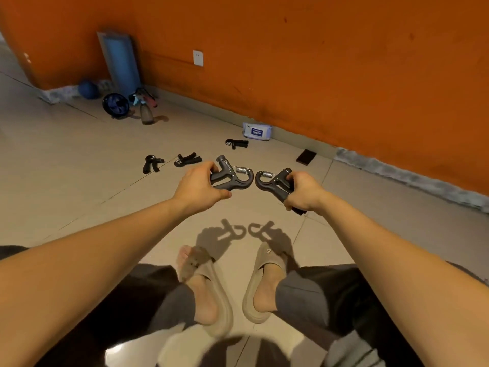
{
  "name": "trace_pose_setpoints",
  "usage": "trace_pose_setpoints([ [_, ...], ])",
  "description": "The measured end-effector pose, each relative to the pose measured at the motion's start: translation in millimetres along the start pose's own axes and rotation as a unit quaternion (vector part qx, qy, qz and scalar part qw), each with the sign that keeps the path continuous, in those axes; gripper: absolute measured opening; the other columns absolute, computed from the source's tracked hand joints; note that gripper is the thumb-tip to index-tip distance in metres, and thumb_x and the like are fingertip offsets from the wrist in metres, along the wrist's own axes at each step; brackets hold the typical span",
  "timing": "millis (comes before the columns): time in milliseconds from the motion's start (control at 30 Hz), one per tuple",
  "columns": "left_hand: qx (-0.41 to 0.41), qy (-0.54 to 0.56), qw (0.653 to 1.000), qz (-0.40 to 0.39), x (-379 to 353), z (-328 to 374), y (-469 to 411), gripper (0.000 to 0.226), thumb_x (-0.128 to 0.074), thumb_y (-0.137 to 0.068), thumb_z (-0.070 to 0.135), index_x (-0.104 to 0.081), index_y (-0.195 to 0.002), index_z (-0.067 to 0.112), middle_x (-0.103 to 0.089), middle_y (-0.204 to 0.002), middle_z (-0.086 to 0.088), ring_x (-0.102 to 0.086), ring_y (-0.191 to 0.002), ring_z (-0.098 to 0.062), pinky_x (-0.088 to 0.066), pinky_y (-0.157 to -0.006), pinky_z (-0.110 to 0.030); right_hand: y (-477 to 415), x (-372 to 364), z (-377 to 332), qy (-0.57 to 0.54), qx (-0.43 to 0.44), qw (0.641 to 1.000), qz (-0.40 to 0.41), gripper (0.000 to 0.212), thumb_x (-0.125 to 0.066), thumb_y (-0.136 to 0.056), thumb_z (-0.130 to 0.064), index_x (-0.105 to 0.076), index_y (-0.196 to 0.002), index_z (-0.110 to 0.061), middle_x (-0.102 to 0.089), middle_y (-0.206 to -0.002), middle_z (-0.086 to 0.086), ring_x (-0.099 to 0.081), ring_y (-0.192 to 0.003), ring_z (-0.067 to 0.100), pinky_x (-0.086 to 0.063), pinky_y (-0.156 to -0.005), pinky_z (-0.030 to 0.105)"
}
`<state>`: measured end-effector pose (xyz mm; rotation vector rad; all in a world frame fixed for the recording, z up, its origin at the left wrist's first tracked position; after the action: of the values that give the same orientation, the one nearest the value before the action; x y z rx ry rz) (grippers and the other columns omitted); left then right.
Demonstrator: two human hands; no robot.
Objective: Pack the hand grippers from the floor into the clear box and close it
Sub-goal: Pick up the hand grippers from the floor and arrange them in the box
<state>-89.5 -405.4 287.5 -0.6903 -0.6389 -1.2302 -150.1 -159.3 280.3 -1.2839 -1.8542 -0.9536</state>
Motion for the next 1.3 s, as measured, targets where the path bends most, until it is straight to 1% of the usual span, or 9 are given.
trace_pose_setpoints([
  [100, -0.018, 0.017, 1.0, -0.016, -7.5, 36.8, 31.3, 0.051, -0.09, -0.072, 0.039, -0.055, -0.105, 0.022, -0.068, -0.102, 0.005, -0.064, -0.088, -0.018, -0.047, -0.071, -0.033, 48.4, 28.2, 21.9, 0.01, -0.006, 1.0, 0.012, 0.051, -0.08, -0.07, 0.0, -0.056, -0.114, -0.011, -0.064, -0.103, 0.014, -0.066, -0.089, 0.029, -0.062, -0.078, 0.046],
  [267, -0.036, 0.065, 0.996, -0.045, -32.8, 91.2, 78.6, 0.048, -0.091, -0.069, 0.038, -0.055, -0.098, 0.025, -0.068, -0.096, 0.009, -0.066, -0.088, -0.016, -0.055, -0.08, -0.04, 129.6, 68.1, 64.7, 0.038, -0.029, 0.999, 0.022, 0.048, -0.08, -0.069, 0.003, -0.06, -0.112, -0.006, -0.066, -0.102, 0.015, -0.066, -0.089, 0.029, -0.061, -0.08, 0.045],
  [400, -0.073, 0.065, 0.992, -0.08, -69.0, 144.5, 108.0, 0.048, -0.091, -0.068, 0.039, -0.054, -0.096, 0.028, -0.067, -0.097, 0.01, -0.066, -0.089, -0.015, -0.056, -0.08, -0.039, 186.8, 98.9, 109.7, 0.055, -0.056, 0.997, 0.028, 0.05, -0.08, -0.068, 0.002, -0.059, -0.113, -0.006, -0.065, -0.104, 0.015, -0.066, -0.096, 0.033, -0.06, -0.083, 0.05],
  [567, -0.105, 0.075, 0.984, -0.124, -121.6, 209.8, 140.6, 0.048, -0.092, -0.067, 0.039, -0.056, -0.097, 0.027, -0.067, -0.096, 0.011, -0.065, -0.088, -0.015, -0.056, -0.082, -0.04, 255.7, 129.5, 185.9, 0.053, -0.111, 0.992, 0.029, 0.055, -0.081, -0.069, 0.003, -0.056, -0.117, -0.01, -0.064, -0.105, 0.011, -0.064, -0.095, 0.03, -0.059, -0.08, 0.043],
  [700, -0.129, 0.07, 0.974, -0.175, -173.9, 262.0, 168.2, 0.048, -0.092, -0.067, 0.039, -0.056, -0.096, 0.026, -0.069, -0.096, 0.008, -0.067, -0.087, -0.016, -0.057, -0.081, -0.04, 314.3, 145.4, 252.6, 0.033, -0.149, 0.987, 0.051, 0.055, -0.081, -0.07, 0.001, -0.058, -0.119, -0.008, -0.065, -0.102, 0.01, -0.065, -0.089, 0.028, -0.056, -0.072, 0.038],
  [933, -0.144, 0.109, 0.955, -0.237, -255.2, 359.7, 217.1, 0.052, -0.094, -0.065, 0.036, -0.057, -0.098, 0.02, -0.072, -0.091, 0.003, -0.071, -0.083, -0.021, -0.06, -0.08, -0.048, 401.0, 159.1, 368.9, -0.027, -0.216, 0.973, 0.074, 0.061, -0.078, -0.072, 0.003, -0.056, -0.127, -0.009, -0.063, -0.101, 0.008, -0.064, -0.093, 0.027, -0.058, -0.082, 0.04],
  [1067, -0.155, 0.121, 0.947, -0.256, -297.9, 386.6, 234.5, 0.051, -0.094, -0.064, 0.035, -0.058, -0.096, 0.021, -0.073, -0.087, 0.003, -0.071, -0.081, -0.02, -0.058, -0.076, -0.044, 420.8, 171.8, 416.0, -0.046, -0.237, 0.966, 0.088, 0.065, -0.079, -0.071, 0.004, -0.054, -0.129, -0.009, -0.062, -0.103, 0.009, -0.065, -0.088, 0.023, -0.058, -0.067, 0.032],
  [1200, -0.137, 0.116, 0.945, -0.272, -342.4, 400.2, 228.9, 0.056, -0.096, -0.058, 0.039, -0.054, -0.091, 0.022, -0.073, -0.084, -0.001, -0.072, -0.078, -0.028, -0.058, -0.074, -0.048, 425.4, 184.9, 452.8, -0.04, -0.252, 0.962, 0.098, 0.062, -0.079, -0.072, 0.005, -0.054, -0.126, -0.011, -0.061, -0.101, 0.007, -0.065, -0.083, 0.021, -0.059, -0.06, 0.03],
  [1300, -0.142, 0.122, 0.937, -0.297, -377.7, 433.5, 223.0, 0.057, -0.095, -0.057, 0.042, -0.053, -0.091, 0.022, -0.074, -0.083, -0.003, -0.073, -0.078, -0.031, -0.058, -0.073, -0.048, 426.4, 192.2, 478.2, -0.005, -0.251, 0.965, 0.081, 0.058, -0.081, -0.072, 0.001, -0.056, -0.122, -0.012, -0.062, -0.105, 0.007, -0.061, -0.08, 0.014, -0.051, -0.056, 0.022],
])
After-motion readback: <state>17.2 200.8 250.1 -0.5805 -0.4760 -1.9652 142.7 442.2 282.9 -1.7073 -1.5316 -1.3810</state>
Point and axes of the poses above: each hand's wrist, its own y-axis away from the middle knuckle, its own x-axis out of the back of the hand, z = x × y, the point moved 9 cm from there along -y, towards the middle knuckle
